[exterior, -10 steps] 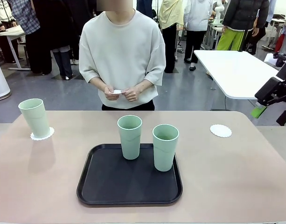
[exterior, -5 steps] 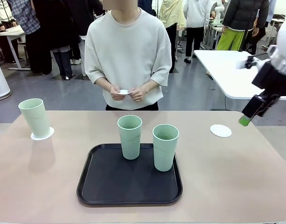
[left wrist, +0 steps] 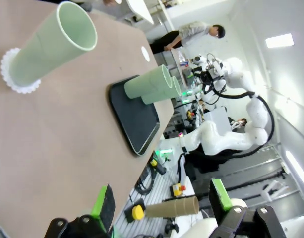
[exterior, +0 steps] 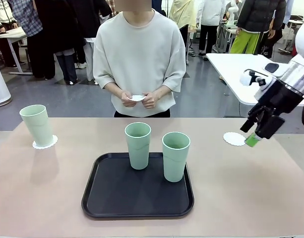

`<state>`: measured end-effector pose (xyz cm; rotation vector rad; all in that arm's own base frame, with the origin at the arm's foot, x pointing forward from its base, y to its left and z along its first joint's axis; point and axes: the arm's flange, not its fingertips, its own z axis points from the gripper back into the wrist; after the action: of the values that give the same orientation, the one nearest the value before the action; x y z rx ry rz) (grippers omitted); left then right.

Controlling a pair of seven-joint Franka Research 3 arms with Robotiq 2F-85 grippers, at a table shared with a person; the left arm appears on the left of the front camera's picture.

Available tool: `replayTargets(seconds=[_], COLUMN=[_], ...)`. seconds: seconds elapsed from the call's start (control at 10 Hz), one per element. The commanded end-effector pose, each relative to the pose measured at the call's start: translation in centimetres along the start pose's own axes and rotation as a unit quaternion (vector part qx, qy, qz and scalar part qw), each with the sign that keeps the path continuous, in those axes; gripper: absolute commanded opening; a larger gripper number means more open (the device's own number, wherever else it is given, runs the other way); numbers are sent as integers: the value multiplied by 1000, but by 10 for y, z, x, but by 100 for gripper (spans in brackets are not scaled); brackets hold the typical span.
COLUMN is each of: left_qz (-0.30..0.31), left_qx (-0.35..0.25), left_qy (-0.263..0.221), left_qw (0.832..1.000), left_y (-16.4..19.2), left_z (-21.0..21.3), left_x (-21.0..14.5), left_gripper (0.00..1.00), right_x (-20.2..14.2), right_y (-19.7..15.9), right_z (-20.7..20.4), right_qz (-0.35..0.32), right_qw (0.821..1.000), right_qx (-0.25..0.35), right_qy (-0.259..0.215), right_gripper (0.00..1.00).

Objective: Place coasters on the table and set cups on them.
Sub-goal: Take one Reusable plastic cup from the Flat Tray and place it on a coaster set by the human.

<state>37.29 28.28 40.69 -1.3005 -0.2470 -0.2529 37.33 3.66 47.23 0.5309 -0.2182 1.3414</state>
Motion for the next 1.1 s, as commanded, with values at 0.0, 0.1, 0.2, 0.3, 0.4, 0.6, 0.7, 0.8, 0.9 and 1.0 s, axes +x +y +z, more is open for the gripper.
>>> replayTargets(seconds=[0.0,0.1,0.2,0.3,0.4,0.6,0.7,0.8,0.9,1.0], left_qz=[7,7,7,7,7,7,7,7,7,7], left_qx=[3,3,3,3,3,3,3,3,3,3], left_qy=[-1,-1,-1,-1,-1,-1,-1,-1,-1,-1], left_qw=[1000,1000,1000,1000,1000,1000,1000,1000,1000,1000], left_y=[-2,-2,-2,-2,-2,-2,-2,-2,-2,-2], left_z=[3,3,3,3,3,3,3,3,3,3], left_x=[1,1,1,1,1,1,1,1,1,1], left_gripper=[100,100,100,100,100,100,100,100,100,100], right_x=[-10,-16,-17,-19,-19,-19,-19,-19,-18,-19], right_y=[-21,-27,-30,-33,-16,-16,-16,-22,-23,-31], right_z=[15,14,10,7,6,6,6,7,7,-10], right_qz=[68,88,87,65,91,91,91,82,143,176], right_qw=[993,990,990,993,990,990,990,991,986,979], right_qx=[93,109,110,95,103,103,103,102,67,34], right_qy=[1,-22,-32,-40,-23,-23,-23,-14,-56,-93], right_gripper=[100,100,100,100,100,100,100,100,100,100])
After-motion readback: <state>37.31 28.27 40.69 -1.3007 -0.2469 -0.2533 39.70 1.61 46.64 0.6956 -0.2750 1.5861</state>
